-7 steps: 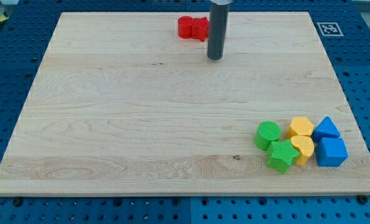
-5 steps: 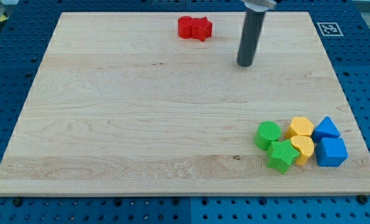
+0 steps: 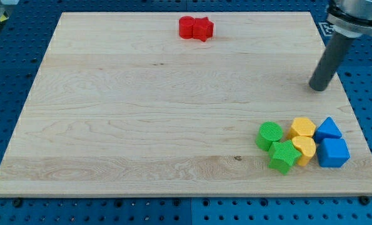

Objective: Move your arm to the bottom of the blue cube

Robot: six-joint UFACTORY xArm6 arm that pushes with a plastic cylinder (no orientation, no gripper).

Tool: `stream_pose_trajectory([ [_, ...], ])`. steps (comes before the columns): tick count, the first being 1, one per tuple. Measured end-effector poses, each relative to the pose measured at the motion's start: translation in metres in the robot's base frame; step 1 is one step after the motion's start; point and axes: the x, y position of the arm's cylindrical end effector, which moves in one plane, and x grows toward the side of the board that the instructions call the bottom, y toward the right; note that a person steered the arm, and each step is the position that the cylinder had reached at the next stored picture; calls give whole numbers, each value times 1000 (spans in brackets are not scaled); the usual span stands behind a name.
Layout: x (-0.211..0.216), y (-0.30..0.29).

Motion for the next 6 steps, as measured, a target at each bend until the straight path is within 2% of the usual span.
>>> stream_pose_trajectory([
  [2, 43, 47],
  [4, 103, 88],
  [6, 106, 89],
])
